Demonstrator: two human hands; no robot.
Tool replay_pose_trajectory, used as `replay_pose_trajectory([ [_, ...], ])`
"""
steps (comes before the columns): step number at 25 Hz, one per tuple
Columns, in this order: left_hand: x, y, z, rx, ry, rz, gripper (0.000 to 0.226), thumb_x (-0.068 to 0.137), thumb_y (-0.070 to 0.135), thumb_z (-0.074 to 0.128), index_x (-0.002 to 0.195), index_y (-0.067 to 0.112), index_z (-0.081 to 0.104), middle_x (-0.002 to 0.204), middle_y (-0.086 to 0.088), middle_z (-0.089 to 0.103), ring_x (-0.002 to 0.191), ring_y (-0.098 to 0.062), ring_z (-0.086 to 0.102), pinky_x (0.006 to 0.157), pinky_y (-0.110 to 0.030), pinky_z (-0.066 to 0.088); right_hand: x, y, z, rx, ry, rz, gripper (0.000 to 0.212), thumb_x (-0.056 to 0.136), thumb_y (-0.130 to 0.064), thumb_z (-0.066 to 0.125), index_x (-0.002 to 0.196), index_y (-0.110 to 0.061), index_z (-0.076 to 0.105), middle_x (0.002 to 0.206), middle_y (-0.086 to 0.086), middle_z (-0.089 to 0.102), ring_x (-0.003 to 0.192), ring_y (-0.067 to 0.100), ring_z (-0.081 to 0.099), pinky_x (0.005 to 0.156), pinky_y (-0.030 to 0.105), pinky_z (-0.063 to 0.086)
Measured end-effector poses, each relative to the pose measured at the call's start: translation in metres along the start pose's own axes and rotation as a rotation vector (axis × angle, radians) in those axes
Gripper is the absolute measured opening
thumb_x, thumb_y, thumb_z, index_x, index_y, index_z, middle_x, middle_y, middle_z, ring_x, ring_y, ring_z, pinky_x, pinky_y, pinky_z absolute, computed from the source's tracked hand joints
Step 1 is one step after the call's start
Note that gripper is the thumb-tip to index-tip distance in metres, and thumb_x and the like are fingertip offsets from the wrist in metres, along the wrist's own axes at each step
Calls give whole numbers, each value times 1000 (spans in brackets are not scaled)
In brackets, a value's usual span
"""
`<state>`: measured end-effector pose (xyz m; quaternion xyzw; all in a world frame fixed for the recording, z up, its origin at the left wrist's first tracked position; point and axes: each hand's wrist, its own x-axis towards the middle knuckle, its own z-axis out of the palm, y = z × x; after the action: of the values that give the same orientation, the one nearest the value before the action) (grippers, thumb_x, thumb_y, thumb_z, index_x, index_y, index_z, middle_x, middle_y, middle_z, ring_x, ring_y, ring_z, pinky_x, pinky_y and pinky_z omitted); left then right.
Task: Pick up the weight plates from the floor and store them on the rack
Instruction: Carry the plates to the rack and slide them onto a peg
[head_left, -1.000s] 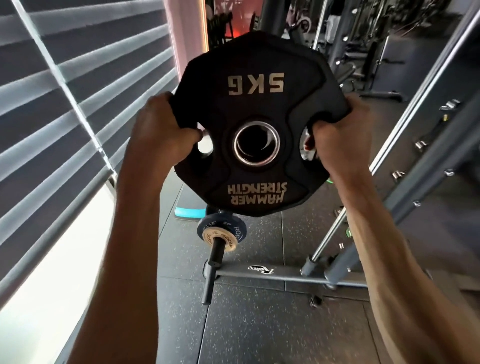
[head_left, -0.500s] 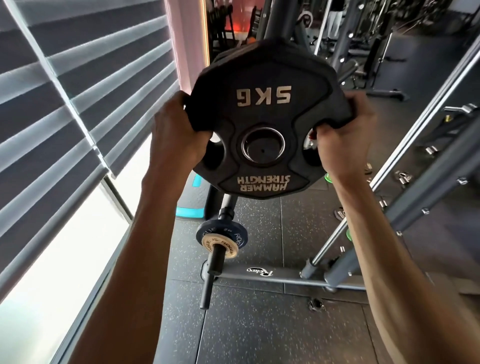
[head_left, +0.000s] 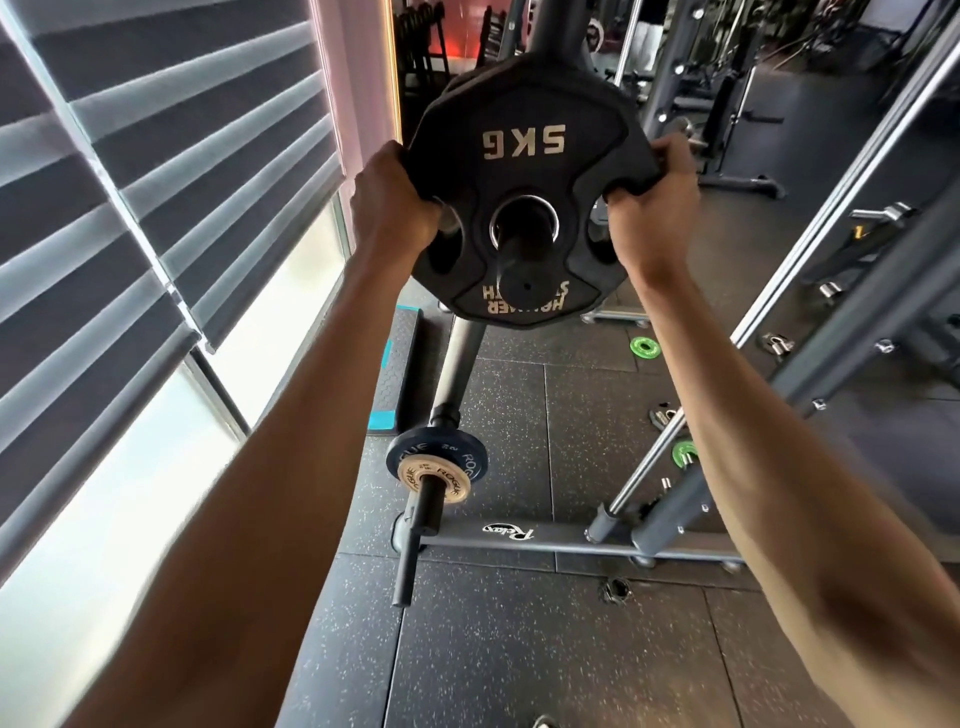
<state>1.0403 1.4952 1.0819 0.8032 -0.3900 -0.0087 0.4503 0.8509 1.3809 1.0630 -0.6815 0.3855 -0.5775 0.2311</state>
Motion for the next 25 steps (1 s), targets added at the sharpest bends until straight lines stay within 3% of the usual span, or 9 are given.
replay_pose_trajectory([
  [3,-5,-2,0,-25,-10,-41,53,77,6,73,127,8,57,121,-10,66,111,-27,63,78,-27,45,5,2,1,-154,-11,58,28,68,-16,57,95,-8,57,91,5,60,90,17,55,67,15,42],
  [5,-9,-2,-2,-31,-44,-37,51,81,6,68,130,9,55,123,-10,65,113,-28,62,83,-29,46,11,8,2,-206,-67,141,39,66,-26,58,102,-11,61,99,9,64,95,26,61,79,36,55],
  [7,-13,0,-6,-23,-83,6,52,81,5,67,130,9,54,123,-11,65,114,-30,61,87,-32,47,18,17,1,-215,-107,182,43,62,-32,58,101,-15,63,98,6,68,95,26,65,82,42,57],
  [12,-13,-12,-8,-17,-127,21,57,79,11,67,134,12,51,124,-14,63,115,-36,60,97,-46,50,-1,-9,-15,-108,-182,184,28,77,0,57,105,-6,59,89,1,63,74,9,56,60,17,45],
  [16,-21,-21,6,-89,-64,-57,73,82,16,63,149,15,32,140,-14,53,125,-32,53,102,-36,43,-15,-9,-25,-117,-176,115,49,74,-10,66,122,-8,56,100,-3,62,88,12,60,75,23,53],
  [18,-31,-40,22,-242,-98,-175,73,75,30,61,141,18,31,131,-17,58,111,-37,62,95,-45,52,-28,-9,-36,-117,-215,123,67,75,-22,70,137,-9,47,109,-4,60,97,11,62,84,17,51],
  [20,-50,-61,44,-340,-175,-282,51,81,42,51,123,17,34,119,-20,61,88,-37,68,74,-51,59,-46,-5,-52,-149,-257,146,73,79,-34,70,142,-11,41,123,3,63,111,20,63,96,35,53],
  [22,-77,-77,68,-379,-255,-354,30,96,36,43,117,17,32,113,-24,60,77,-32,64,61,-42,58,-68,9,-71,-243,-292,202,61,90,-32,68,140,-8,44,132,8,61,120,22,60,102,38,48],
  [25,-129,-74,93,-320,-402,-450,31,97,29,48,122,11,40,107,-24,62,71,-32,66,63,-44,57,-108,34,-89,-362,-417,336,51,98,-33,59,139,-4,48,134,12,61,124,24,57,101,27,42],
])
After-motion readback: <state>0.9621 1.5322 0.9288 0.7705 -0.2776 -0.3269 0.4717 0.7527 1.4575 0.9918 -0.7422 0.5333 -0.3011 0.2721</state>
